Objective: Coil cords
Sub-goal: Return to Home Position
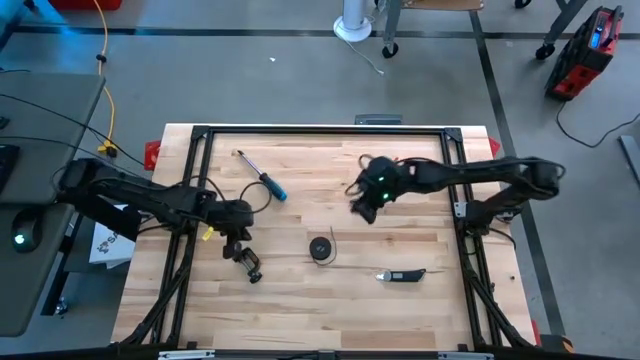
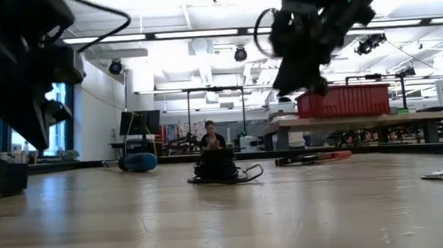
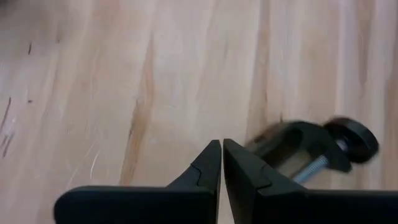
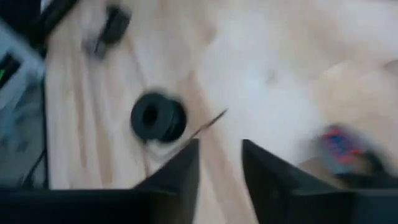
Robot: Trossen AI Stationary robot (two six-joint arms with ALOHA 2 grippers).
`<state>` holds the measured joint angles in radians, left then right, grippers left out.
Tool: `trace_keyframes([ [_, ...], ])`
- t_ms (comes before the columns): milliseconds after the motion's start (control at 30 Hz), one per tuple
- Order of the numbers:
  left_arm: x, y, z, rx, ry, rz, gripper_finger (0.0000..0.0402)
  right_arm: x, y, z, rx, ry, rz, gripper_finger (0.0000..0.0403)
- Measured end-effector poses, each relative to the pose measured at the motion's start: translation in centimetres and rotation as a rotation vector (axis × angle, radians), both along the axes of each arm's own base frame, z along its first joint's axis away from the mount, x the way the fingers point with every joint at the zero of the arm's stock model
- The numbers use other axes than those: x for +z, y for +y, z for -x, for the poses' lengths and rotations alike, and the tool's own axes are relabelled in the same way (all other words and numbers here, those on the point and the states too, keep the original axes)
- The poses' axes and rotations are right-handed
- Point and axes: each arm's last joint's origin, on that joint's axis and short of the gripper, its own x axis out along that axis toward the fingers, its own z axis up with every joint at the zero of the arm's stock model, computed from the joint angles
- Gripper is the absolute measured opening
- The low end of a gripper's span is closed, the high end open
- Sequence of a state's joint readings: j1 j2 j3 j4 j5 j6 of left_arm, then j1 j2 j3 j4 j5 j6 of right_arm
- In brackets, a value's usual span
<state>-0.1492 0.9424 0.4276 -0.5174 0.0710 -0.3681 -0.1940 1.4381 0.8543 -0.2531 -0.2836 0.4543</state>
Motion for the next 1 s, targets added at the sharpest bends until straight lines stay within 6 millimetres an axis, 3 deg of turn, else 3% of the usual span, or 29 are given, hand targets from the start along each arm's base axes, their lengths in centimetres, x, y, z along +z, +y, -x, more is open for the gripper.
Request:
trace_keyframes([
  [133,-2.2,0.5,0.6,0.066,-0.136,0.053,0.0001,3.5,-0.1,2.3,-0.186,-0.064,0.048,0.0016],
  [367,-6.0,0.8,2.1,0.180,-0.412,0.190,0.0001,7.6,0.3,6.9,-0.446,-0.144,0.072,0.0003],
  [567,-5.1,0.9,1.6,0.176,-0.547,0.058,0.0000,9.7,0.4,9.2,-0.536,-0.252,0.121,0.0001],
  [767,-5.4,1.0,1.7,0.199,-0.527,0.002,0.0000,11.0,1.4,10.5,-0.485,-0.336,0.147,0.0000],
  [867,-5.4,0.9,1.7,0.200,-0.514,0.071,0.0000,11.8,1.8,10.7,-0.412,-0.403,0.179,0.0000],
  [1000,-5.4,0.4,1.8,0.154,-0.468,0.251,0.0000,13.1,2.4,10.0,-0.176,-0.565,0.252,0.0000],
])
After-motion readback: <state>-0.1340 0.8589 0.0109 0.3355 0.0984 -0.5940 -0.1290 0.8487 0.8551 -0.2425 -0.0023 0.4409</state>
